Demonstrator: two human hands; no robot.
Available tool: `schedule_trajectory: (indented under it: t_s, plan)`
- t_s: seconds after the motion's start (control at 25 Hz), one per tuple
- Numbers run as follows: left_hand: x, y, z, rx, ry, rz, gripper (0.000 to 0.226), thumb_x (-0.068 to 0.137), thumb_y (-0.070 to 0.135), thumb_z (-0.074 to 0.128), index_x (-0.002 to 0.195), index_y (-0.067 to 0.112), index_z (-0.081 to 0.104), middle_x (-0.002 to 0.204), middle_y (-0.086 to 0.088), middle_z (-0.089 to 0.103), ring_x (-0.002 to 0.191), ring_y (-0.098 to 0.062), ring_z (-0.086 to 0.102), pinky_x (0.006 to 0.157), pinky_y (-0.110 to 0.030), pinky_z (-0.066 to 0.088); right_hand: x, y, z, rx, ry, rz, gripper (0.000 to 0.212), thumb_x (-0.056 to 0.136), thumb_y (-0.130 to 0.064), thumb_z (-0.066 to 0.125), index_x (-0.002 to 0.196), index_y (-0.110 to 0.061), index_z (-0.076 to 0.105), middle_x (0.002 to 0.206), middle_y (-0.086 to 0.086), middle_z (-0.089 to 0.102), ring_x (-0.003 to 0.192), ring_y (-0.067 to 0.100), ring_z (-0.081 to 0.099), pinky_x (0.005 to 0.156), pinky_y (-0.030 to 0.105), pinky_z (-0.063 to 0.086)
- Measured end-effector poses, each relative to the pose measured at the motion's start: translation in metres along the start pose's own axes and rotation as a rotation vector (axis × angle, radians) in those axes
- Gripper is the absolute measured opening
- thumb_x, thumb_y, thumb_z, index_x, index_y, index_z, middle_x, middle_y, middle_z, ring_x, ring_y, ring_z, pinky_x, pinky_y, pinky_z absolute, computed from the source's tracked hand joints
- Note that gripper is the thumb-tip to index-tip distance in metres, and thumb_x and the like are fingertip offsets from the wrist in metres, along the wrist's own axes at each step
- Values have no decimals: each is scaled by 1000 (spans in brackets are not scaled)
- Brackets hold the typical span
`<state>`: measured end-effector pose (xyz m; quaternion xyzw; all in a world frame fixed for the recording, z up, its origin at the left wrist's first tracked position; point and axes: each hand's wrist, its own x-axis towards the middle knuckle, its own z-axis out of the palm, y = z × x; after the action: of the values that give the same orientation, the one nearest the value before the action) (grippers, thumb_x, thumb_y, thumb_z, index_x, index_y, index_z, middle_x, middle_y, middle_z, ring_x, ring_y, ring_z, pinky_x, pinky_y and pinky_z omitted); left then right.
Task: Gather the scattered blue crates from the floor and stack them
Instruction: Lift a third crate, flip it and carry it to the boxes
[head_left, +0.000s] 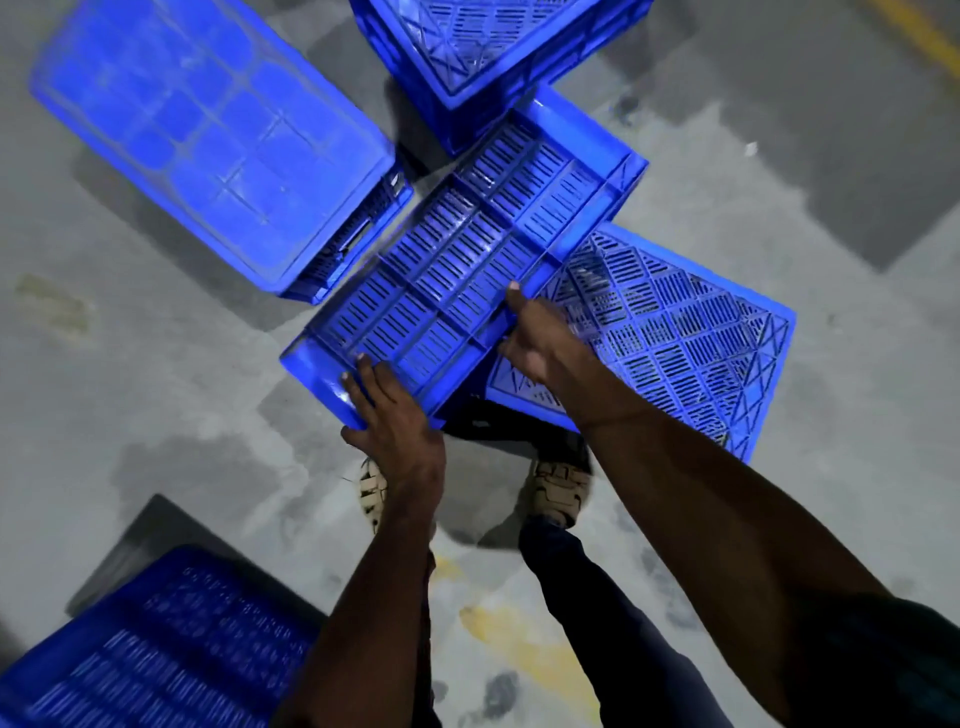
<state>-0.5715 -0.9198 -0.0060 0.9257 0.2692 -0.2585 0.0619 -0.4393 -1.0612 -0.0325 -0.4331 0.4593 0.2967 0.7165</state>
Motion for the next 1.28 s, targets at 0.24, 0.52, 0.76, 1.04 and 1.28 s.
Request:
schedule_trajectory:
  t_s: [0.24,0.52,0.76,1.04,1.28]
  plan:
    - [11,-46,30,52,5,56,105,67,6,78,152,8,18,165,-8,11,153,-33,8,101,-65,39,1,44,-12,-170,-65,1,16,103,-17,48,114,-11,57,118,12,64,109,33,63,85,47,56]
    - [-13,-56,54,112,-77,49,104,73,21,82,153,9,18,165,-9,11,150,-36,17,103,-62,39,-18,70,-50,-190,-83,7,19,101,-5,47,92,-18,58,94,7,64,84,23,62,89,43,55]
    - [-24,-35,61,365,153,283,75,91,17,58,155,10,20,163,-15,22,149,-33,26,111,-58,31,-31,86,-96,-204,151,-54,19,98,-2,52,115,-10,52,97,12,62,68,21,63,55,28,57]
    - [-61,35,90,397,0,796,83,91,19,57,158,14,8,166,-15,2,152,-37,11,113,-55,29,-18,128,-212,-318,466,-120,17,89,-13,62,99,-24,54,102,14,63,95,37,64,83,49,51]
    - [-42,70,150,204,-122,469,83,95,55,45,157,11,13,164,-14,14,151,-32,17,114,-52,30,9,140,-316,-327,717,-105,24,74,-44,60,91,-27,54,96,9,63,92,33,64,83,55,55]
